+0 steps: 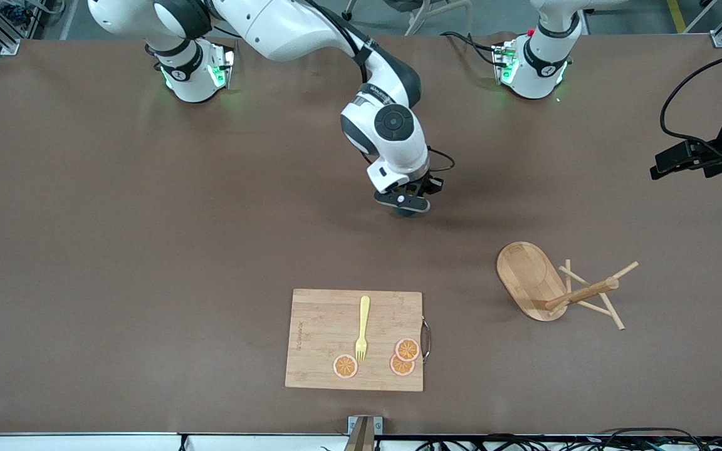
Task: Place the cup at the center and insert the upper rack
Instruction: 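Lift the teal mug and carry it toward the table center with the right gripper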
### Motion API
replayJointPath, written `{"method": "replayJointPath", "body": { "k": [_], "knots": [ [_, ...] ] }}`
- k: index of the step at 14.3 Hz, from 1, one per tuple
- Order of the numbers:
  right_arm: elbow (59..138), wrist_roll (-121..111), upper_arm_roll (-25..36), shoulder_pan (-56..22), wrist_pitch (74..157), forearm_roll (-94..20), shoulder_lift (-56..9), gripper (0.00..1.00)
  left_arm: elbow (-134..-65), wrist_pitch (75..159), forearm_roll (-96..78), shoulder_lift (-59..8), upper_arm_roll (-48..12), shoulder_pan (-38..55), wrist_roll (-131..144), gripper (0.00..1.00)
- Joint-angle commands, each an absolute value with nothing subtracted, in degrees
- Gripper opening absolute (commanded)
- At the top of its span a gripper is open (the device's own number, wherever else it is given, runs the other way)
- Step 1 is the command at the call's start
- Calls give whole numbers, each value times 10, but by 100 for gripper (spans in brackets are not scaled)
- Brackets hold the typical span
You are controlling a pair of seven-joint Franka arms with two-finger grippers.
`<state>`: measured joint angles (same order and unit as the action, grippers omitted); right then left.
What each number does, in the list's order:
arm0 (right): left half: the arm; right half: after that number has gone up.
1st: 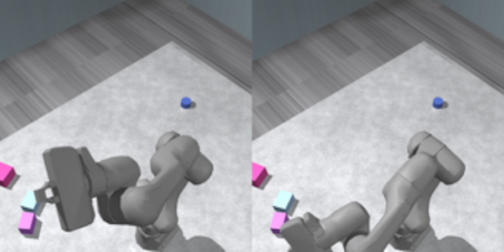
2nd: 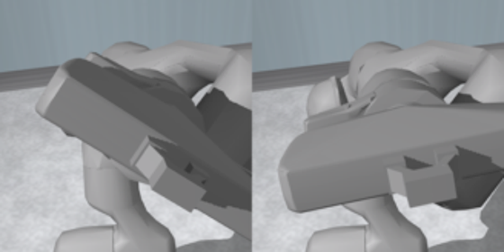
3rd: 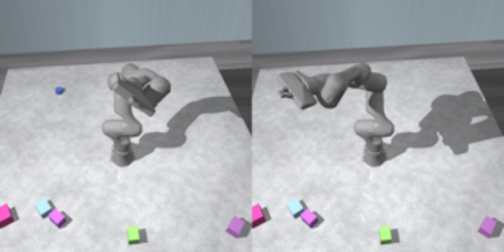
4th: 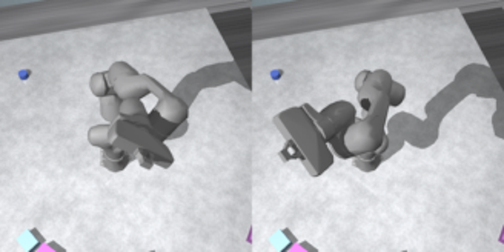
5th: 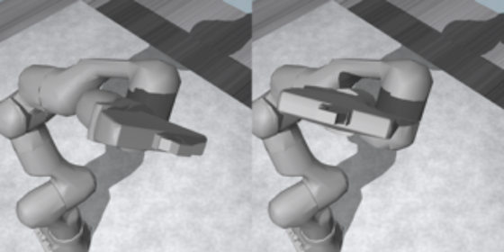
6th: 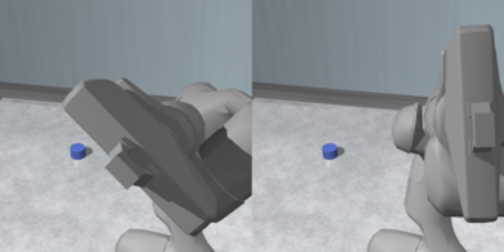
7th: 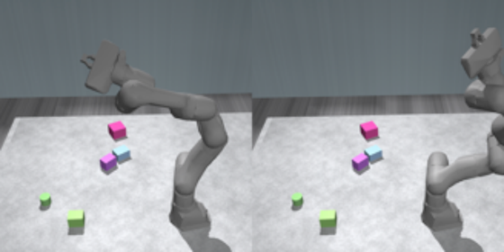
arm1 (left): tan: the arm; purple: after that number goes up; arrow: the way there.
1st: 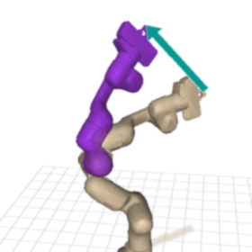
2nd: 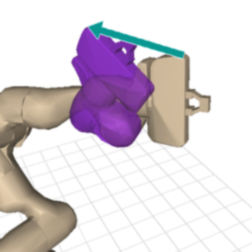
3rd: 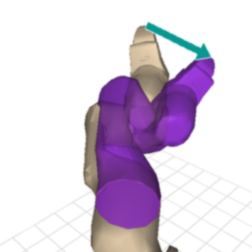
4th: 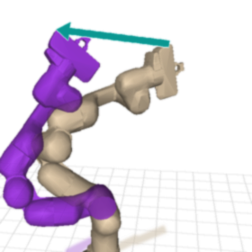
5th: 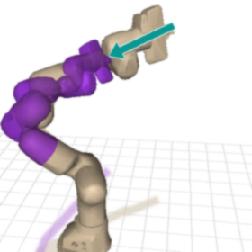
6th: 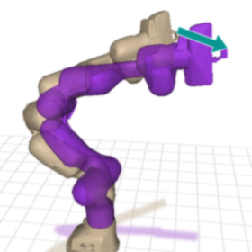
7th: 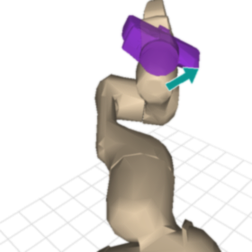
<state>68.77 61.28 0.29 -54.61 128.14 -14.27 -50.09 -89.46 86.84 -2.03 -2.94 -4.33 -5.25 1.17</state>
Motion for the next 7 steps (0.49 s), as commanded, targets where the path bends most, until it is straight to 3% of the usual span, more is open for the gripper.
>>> {"method": "replayJointPath", "body": {
  "k": [1,7],
  "knots": [
    [664,562,10,-546,1274,-145,-513,1,-887,858,-37,-39,-43,-55,9,100],
    [651,523,9,-548,1279,-145,-544,1,-852,867,-35,-40,-43,-48,12,100]
  ]
}}
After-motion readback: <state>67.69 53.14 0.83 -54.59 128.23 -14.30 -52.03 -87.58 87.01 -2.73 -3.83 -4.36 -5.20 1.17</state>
